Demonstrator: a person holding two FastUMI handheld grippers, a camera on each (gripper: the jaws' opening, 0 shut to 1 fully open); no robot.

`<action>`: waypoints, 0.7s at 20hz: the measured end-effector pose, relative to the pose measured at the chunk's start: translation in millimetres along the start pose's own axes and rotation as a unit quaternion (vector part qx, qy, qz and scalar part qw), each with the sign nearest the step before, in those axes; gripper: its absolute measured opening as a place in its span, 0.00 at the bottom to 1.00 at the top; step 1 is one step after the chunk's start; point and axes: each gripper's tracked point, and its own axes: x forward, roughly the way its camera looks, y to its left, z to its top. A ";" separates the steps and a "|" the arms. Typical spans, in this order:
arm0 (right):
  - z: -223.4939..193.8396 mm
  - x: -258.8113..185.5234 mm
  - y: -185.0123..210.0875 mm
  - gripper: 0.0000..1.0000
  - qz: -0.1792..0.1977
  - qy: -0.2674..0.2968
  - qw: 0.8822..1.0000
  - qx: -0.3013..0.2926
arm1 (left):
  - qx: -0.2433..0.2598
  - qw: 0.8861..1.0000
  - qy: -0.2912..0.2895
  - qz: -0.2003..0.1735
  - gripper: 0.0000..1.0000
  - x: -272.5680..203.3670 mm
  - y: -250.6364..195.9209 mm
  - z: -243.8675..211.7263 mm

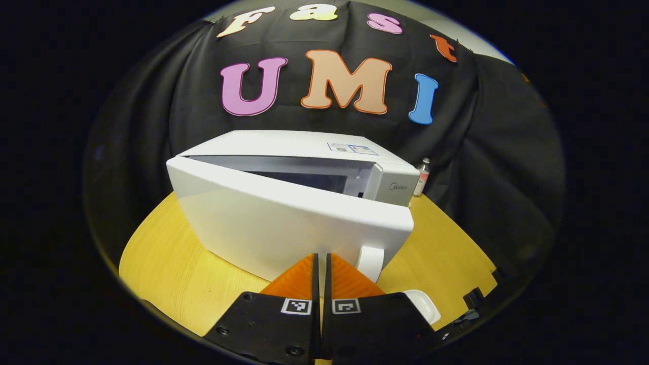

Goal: Open the microwave oven with the left hand, put the food in, and close the microwave oven.

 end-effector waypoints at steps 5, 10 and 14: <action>3.4 5.8 -4.0 0.96 0.014 -0.007 1.000 0.000 | 0.009 1.000 -0.002 0.000 0.00 26.4 -7.3 11.7; 1.1 11.4 -5.3 0.96 0.024 -0.009 1.000 -0.008 | 0.020 1.000 0.000 0.009 0.00 49.5 -8.9 18.5; -2.2 12.7 -5.1 1.00 0.029 -0.004 0.999 -0.013 | 0.015 1.000 -0.004 0.019 0.01 66.4 -7.1 27.5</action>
